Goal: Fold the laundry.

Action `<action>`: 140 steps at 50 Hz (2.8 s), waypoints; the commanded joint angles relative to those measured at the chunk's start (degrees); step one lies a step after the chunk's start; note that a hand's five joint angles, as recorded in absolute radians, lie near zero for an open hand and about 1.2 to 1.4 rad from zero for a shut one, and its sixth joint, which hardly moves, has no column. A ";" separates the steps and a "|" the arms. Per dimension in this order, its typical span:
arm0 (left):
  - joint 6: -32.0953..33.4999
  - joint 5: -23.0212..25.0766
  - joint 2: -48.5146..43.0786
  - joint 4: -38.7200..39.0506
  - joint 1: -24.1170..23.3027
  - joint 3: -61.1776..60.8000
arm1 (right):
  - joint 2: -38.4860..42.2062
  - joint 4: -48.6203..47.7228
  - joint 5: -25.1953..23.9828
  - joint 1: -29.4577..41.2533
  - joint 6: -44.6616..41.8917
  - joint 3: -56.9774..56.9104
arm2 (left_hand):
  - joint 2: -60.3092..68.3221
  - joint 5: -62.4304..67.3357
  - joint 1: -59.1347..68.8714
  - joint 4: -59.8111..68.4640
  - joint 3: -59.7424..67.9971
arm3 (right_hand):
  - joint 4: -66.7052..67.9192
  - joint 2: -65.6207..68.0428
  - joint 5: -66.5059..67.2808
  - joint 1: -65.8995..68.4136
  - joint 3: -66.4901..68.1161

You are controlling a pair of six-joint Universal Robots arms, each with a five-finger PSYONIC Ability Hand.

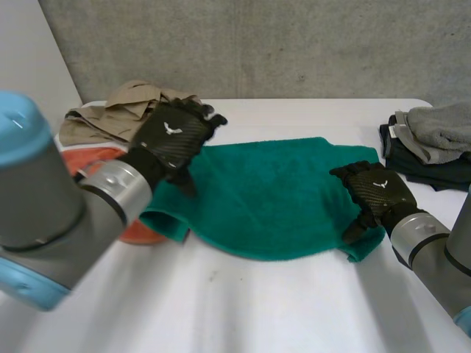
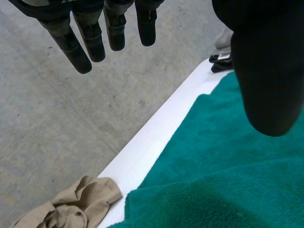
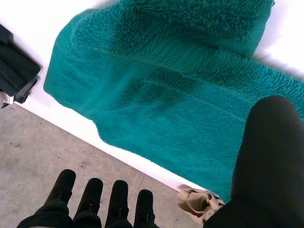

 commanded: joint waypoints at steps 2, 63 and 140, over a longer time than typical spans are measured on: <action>-5.67 5.58 3.06 -10.04 11.85 6.76 | 0.67 0.03 -0.04 0.26 -0.76 -0.24 | -1.57 -2.72 -1.47 -1.53 -1.89 | -2.47 -1.99 -2.69 -2.58 -2.00; 0.12 -15.15 -29.02 -9.94 30.85 58.87 | 1.37 0.12 1.37 1.58 -5.77 -0.06 | 68.43 67.28 68.53 68.47 68.11 | -2.47 -1.99 -2.69 -2.58 -2.00; 21.83 9.02 -29.99 2.61 19.78 9.40 | 0.41 13.21 -3.12 -3.34 -25.72 0.99 | 24.55 23.40 24.65 24.59 24.23 | 1.06 1.54 0.85 0.95 1.53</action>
